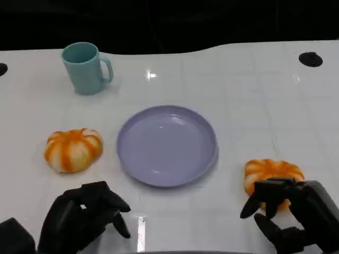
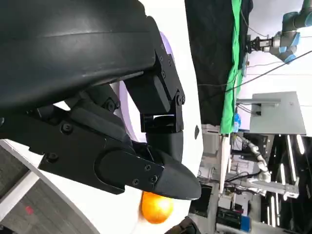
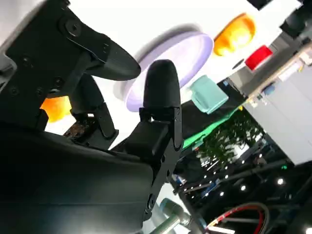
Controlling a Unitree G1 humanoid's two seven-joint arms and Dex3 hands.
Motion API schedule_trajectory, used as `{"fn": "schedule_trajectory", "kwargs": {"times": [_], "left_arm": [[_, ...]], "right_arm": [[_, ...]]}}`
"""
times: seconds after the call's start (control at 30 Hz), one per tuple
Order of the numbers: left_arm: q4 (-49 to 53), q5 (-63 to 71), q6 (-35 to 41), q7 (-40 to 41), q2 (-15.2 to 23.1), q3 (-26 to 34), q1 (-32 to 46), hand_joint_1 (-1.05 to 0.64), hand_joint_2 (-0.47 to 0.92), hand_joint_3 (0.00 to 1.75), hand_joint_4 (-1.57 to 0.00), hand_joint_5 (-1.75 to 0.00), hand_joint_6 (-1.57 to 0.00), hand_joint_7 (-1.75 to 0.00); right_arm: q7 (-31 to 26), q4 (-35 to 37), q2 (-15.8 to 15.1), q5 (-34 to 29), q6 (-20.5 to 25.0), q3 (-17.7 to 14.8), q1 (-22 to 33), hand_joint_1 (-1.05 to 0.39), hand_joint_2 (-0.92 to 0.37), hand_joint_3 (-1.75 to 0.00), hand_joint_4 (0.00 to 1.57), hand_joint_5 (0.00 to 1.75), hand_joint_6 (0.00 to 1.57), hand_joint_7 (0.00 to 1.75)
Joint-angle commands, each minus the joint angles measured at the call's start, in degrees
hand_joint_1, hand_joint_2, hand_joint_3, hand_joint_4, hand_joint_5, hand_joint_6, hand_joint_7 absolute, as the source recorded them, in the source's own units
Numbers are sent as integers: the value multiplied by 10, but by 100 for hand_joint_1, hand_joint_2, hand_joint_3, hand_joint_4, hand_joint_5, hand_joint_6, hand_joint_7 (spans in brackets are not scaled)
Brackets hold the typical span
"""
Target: Grasp the bread from the table and place it into the plate.
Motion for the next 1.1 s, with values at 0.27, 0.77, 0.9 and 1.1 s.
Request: {"fn": "schedule_trajectory", "kwargs": {"times": [0.27,0.77,0.9,1.1], "left_arm": [[2,2,-5,3,8,4,-3,-90,92,10,-107,-130,-110,-85],[2,1,-6,3,7,4,-4,-89,92,11,-107,-131,-110,-87],[0,-2,-3,1,7,5,-3,-89,92,11,-107,-131,-110,-87],[-3,-2,-1,2,7,4,-1,-89,92,11,-107,-131,-110,-87]], "right_arm": [[50,-74,-15,30,51,-19,21,-31,-66,-51,56,86,59,41],[96,-250,-65,-85,211,-39,60,-40,-79,-1,9,56,42,10],[134,-292,-73,-93,260,-35,70,-39,-78,0,1,50,34,4],[183,-354,-86,-163,334,-22,77,-42,-74,0,0,39,30,1]]}}
